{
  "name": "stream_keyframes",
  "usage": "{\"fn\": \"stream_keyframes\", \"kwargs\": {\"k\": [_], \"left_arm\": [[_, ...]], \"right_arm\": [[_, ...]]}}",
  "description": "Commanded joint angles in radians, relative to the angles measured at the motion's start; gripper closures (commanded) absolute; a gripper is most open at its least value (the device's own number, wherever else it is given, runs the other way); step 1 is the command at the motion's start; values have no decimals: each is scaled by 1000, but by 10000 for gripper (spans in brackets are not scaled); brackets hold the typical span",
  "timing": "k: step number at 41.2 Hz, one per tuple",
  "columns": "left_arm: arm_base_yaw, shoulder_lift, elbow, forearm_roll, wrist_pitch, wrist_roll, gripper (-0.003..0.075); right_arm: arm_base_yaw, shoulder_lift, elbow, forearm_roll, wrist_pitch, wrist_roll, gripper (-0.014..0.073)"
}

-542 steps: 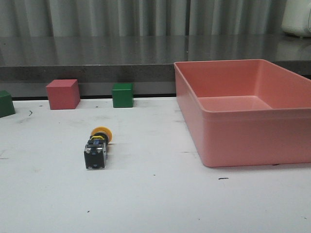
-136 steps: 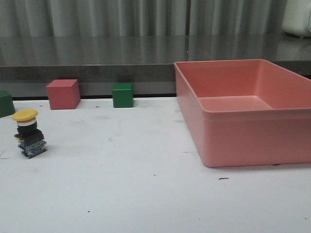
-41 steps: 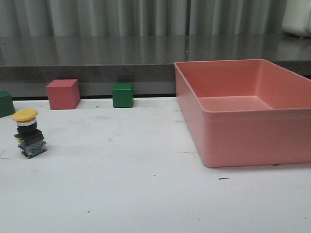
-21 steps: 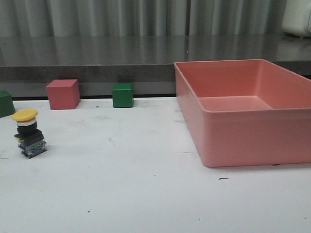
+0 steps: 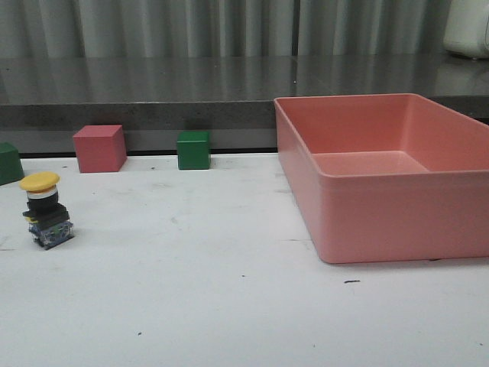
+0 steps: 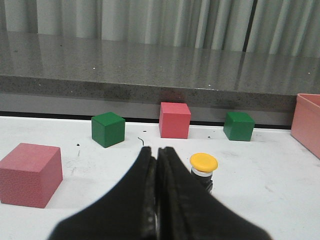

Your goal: Place and stand button with both arms

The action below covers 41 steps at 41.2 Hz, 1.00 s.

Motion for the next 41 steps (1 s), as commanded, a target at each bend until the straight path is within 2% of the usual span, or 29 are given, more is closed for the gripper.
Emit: {"fn": "stream_keyframes", "kwargs": {"k": [1, 5, 9, 19, 41], "left_arm": [[-5, -25, 15, -3, -80, -7, 740], [-5, -25, 15, -3, -80, -7, 740], [-5, -25, 15, -3, -80, -7, 740], [-5, -25, 15, -3, -80, -7, 740], [-5, -24, 15, -3, -80, -7, 740]], "right_arm": [[-103, -89, 114, 31, -237, -4, 662], [-200, -198, 257, 61, -355, -4, 662], [-281, -274, 357, 102, -402, -4, 662], [-436, -364, 512, 131, -517, -4, 662], [-465, -364, 511, 127, -529, -4, 662]]}}
